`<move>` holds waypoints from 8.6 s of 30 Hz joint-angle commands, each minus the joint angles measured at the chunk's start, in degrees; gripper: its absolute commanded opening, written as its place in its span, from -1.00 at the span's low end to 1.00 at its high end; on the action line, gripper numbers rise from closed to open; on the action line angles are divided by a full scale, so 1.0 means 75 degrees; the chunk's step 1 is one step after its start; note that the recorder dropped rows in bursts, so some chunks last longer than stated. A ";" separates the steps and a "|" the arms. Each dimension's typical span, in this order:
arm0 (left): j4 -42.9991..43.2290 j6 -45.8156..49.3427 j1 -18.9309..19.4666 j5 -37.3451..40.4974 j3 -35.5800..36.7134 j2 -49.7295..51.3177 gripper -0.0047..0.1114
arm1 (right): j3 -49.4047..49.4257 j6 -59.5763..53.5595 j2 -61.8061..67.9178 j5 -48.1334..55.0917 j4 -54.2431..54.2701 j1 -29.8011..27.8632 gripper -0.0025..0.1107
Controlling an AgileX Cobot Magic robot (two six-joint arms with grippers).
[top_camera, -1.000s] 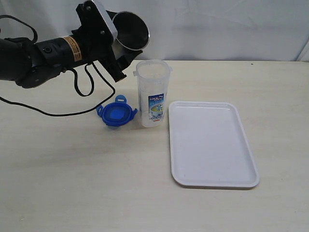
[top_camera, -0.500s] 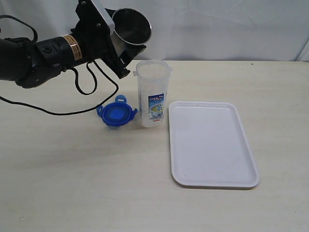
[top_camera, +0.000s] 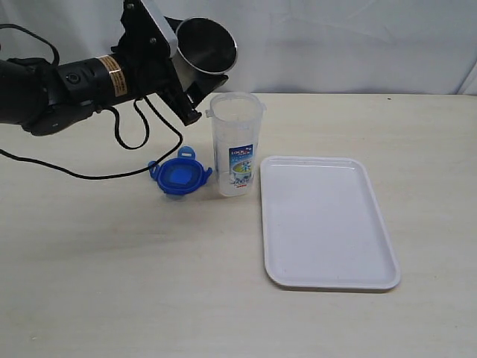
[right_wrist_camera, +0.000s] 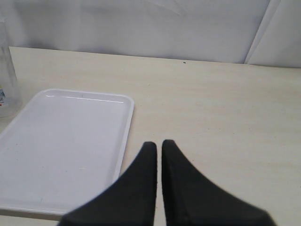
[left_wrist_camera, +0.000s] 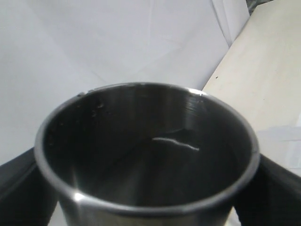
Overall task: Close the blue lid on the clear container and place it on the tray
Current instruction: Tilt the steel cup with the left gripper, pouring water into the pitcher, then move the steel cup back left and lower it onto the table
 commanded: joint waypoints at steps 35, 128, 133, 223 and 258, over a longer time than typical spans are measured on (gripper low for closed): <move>0.0153 0.2210 -0.0021 -0.0177 -0.0136 -0.0140 -0.92 | 0.0009 -0.0002 -0.0041 0.0022 0.0013 0.0006 -0.88; 0.0153 0.3516 -0.0021 0.0099 -0.0136 -0.0140 -0.92 | 0.0009 -0.0002 -0.0041 0.0022 0.0013 0.0006 -0.88; 0.0153 0.3161 -0.0021 0.0099 -0.0136 -0.0140 -0.92 | 0.0009 -0.0002 -0.0041 0.0022 0.0013 0.0006 -0.88; -0.3173 -0.1371 0.2438 -0.1441 -0.0459 0.2114 -0.92 | 0.0009 -0.0002 -0.0041 0.0022 0.0013 0.0006 -0.88; -0.3172 -0.1466 0.2689 -0.0893 -0.0974 0.2742 -0.22 | 0.0009 -0.0002 -0.0041 0.0022 0.0013 0.0006 -0.88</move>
